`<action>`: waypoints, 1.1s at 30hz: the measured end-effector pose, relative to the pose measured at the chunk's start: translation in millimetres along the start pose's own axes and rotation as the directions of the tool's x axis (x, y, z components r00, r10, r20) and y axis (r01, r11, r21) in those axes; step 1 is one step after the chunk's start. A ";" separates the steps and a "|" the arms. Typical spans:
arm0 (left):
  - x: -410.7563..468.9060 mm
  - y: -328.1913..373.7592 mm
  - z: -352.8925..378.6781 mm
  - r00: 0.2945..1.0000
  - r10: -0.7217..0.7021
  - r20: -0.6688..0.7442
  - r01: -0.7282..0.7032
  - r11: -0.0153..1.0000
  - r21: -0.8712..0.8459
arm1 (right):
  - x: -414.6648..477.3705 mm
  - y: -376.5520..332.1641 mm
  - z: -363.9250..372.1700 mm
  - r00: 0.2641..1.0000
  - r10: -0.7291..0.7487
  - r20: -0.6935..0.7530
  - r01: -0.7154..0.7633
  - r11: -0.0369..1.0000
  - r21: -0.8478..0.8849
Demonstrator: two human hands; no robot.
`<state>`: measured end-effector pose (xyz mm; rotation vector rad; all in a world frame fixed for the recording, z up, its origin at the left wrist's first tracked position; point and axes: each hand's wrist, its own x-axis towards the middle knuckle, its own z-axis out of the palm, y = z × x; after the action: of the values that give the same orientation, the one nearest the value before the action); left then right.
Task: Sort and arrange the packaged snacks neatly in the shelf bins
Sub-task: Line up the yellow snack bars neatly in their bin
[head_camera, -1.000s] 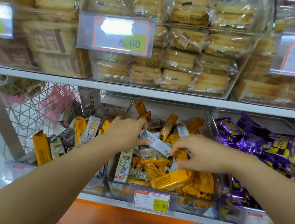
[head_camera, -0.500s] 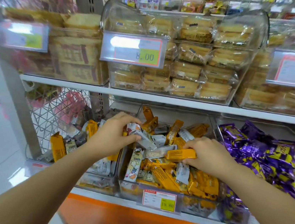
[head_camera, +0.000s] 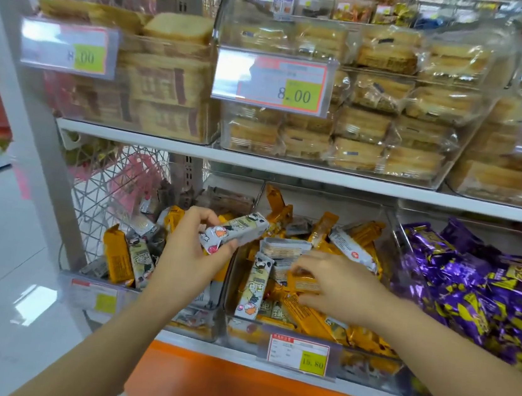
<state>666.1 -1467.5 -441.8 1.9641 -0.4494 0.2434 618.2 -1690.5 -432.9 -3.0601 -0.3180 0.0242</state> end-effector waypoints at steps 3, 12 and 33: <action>-4.9 -4.3 -0.8 0.999 0.016 0.031 -0.017 1.000 0.015 | 15.5 -5.3 8.5 0.980 0.010 0.200 0.032 0.978 -0.204; -5.0 -9.3 -7.6 0.999 -0.002 0.036 0.002 1.000 -0.017 | 25.6 -3.8 11.2 0.959 0.043 0.281 0.010 0.983 -0.183; -6.8 -2.3 3.6 0.985 0.157 0.067 -0.164 0.980 0.117 | 9.0 10.7 -12.4 0.964 0.199 0.174 -0.247 0.914 0.321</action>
<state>660.7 -1468.5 -447.7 2.0607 -0.6453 0.3237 629.4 -1699.9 -421.4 -2.7345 0.0333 0.2733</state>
